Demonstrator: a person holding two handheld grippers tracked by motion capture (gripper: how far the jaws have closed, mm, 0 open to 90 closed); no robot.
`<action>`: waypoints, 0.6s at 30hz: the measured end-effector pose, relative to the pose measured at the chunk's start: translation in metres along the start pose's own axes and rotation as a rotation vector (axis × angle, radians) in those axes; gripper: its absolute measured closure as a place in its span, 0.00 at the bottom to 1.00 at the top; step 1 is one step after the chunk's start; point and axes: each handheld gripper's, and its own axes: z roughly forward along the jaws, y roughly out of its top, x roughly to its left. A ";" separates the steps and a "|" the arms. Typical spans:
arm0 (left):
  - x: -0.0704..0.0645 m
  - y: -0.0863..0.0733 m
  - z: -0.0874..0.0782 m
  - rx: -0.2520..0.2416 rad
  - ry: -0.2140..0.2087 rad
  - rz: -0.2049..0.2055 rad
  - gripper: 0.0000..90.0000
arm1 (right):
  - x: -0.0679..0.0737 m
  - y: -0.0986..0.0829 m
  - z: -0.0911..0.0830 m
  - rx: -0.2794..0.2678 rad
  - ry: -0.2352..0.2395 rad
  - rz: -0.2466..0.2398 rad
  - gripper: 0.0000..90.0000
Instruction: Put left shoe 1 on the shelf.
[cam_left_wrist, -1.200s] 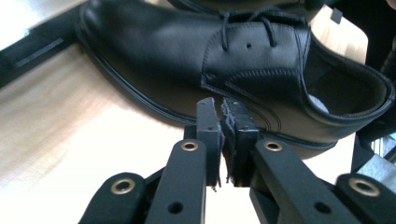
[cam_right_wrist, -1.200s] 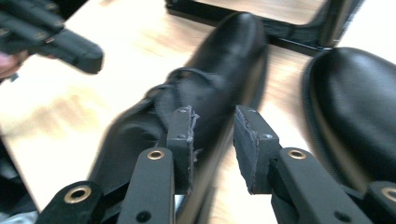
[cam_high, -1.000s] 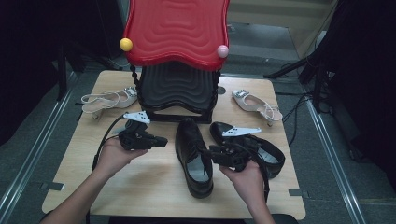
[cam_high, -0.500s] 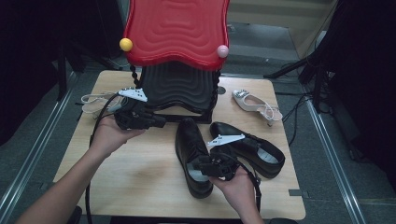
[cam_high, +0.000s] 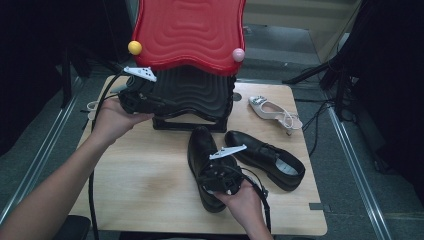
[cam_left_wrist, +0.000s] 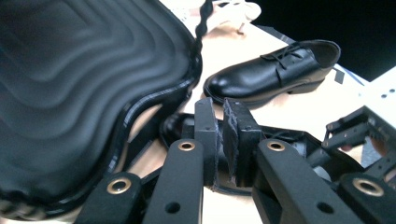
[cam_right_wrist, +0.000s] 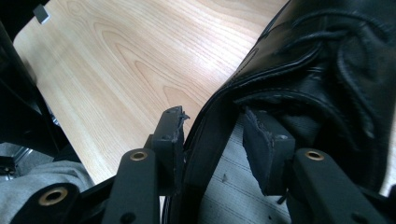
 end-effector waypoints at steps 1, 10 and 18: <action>0.001 0.003 -0.001 -0.001 0.001 0.001 0.95 | 0.000 0.000 0.002 0.005 0.000 0.003 0.66; 0.008 0.036 -0.014 -0.027 0.013 0.019 0.97 | 0.004 0.007 0.025 0.062 0.014 0.051 0.64; 0.012 0.071 -0.033 -0.063 0.056 0.041 0.97 | 0.004 0.016 0.031 0.120 -0.012 0.044 0.68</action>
